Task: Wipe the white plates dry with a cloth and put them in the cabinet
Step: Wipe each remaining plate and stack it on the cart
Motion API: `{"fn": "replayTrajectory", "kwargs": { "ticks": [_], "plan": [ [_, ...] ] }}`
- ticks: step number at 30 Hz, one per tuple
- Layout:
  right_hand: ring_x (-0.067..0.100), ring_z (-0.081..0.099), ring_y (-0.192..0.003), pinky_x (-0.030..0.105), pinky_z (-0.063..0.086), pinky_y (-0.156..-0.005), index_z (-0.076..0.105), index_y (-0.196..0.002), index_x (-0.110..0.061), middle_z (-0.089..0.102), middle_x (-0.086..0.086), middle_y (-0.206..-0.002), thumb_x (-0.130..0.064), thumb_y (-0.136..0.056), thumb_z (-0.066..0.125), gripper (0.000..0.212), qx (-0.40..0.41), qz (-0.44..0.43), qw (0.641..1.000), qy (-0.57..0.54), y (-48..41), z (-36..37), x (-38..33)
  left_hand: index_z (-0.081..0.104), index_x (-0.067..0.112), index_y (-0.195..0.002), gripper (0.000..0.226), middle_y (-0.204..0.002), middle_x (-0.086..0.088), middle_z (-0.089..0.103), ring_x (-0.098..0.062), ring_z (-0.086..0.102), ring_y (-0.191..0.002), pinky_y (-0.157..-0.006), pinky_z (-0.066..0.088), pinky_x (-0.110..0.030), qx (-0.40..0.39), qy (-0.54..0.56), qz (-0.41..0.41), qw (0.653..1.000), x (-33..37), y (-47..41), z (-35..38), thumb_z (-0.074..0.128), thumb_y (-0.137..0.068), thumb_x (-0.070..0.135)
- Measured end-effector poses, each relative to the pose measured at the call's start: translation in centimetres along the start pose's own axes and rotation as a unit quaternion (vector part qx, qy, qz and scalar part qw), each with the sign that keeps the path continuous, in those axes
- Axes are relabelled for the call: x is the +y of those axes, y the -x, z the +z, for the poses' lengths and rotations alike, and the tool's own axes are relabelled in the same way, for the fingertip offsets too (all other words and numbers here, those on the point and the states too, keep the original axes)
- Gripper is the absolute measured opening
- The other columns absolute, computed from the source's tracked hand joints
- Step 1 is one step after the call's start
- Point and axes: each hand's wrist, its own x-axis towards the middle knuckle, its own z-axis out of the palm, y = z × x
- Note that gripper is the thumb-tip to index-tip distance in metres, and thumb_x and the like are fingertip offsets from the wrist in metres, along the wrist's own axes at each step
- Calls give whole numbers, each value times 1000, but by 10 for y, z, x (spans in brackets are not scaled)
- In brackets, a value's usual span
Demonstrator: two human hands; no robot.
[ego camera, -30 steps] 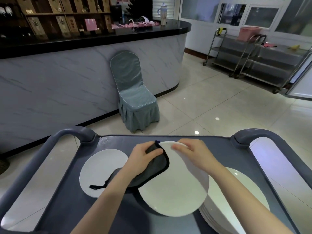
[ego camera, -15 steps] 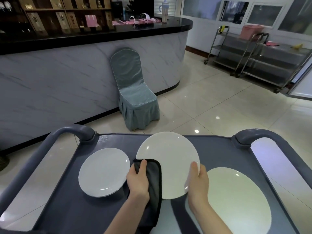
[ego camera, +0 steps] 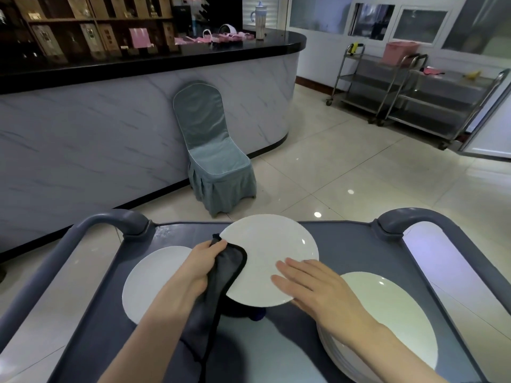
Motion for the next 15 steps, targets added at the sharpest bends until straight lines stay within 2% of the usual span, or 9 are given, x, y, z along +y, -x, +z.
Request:
{"fn": "replayTrajectory", "kwargs": {
  "ticks": [2, 4, 6, 9, 11, 12, 13, 14, 15],
  "plan": [
    [22, 72, -105, 33, 59, -80, 78, -107, -18, 74, 0, -118, -14, -85, 74, 23, 10, 16, 1000, -14, -3, -1, -5, 66, 2, -99, 19, -94, -15, 71, -26, 66, -88, -90, 50, -37, -19, 41, -7, 999, 3, 3, -2, 49, -101, 11],
    [19, 73, -104, 32, 60, -76, 78, -107, -20, 73, -3, -119, -12, -75, 86, 33, 6, 56, 997, -55, -6, -3, -10, 65, 7, -94, 21, -89, -13, 70, -23, 67, -82, -86, 51, -36, -25, 91, -14, 995, 4, 9, -2, 48, -102, 15],
    [13, 70, -109, 30, 59, -79, 76, -112, -23, 70, -9, -126, -19, -84, 79, 29, 8, 96, 989, -111, -11, -8, -14, 65, 7, -97, 24, -88, -12, 71, -22, 68, -78, -75, 52, -34, -36, 148, -33, 988, 6, 16, 3, 52, -100, 26],
    [-4, 59, -120, 22, 50, -94, 67, -129, -32, 60, -23, -135, -38, -100, 55, 31, -28, 155, 965, -211, -24, -16, -25, 64, 10, -121, 38, -113, -11, 67, -24, 67, -96, -83, 53, -33, -59, 194, -28, 979, 11, 24, 18, 60, -94, 36],
    [-19, 55, -110, 11, 43, -92, 59, -133, -42, 58, -43, -120, -48, -101, 45, 36, -42, 202, 945, -252, -31, -17, -32, 57, 29, -135, 40, -125, 2, 66, -14, 70, -99, -81, 55, -28, -60, 185, 34, 980, 11, 28, 34, 58, -96, 36],
    [-21, 55, -96, 8, 42, -85, 55, -132, -47, 58, -48, -104, -50, -100, 43, 34, -39, 230, 934, -270, -34, -17, -34, 51, 37, -139, 41, -131, 8, 63, -9, 68, -106, -87, 54, -27, -61, 167, 68, 982, 11, 30, 41, 54, -98, 36],
    [-16, 55, -83, 10, 42, -78, 56, -126, -47, 60, -43, -91, -51, -99, 43, 30, -24, 264, 916, -301, -38, -17, -35, 44, 42, -143, 43, -139, 12, 56, -6, 61, -118, -100, 48, -29, -59, 132, 104, 984, 10, 32, 48, 49, -100, 39],
    [-9, 54, -76, 15, 43, -73, 63, -116, -44, 62, -32, -83, -47, -100, 46, 24, 1, 300, 887, -352, -43, -17, -36, 36, 46, -147, 45, -150, 15, 45, -5, 49, -132, -113, 37, -33, -53, 79, 149, 984, 8, 35, 56, 44, -102, 40],
    [-6, 55, -74, 17, 43, -71, 69, -103, -40, 65, -26, -81, -40, -101, 49, 20, 36, 338, 842, -419, -48, -17, -36, 27, 47, -150, 48, -158, 17, 30, -4, 32, -143, -121, 24, -35, -39, 9, 201, 979, 4, 37, 63, 40, -104, 39]
  ]
}}
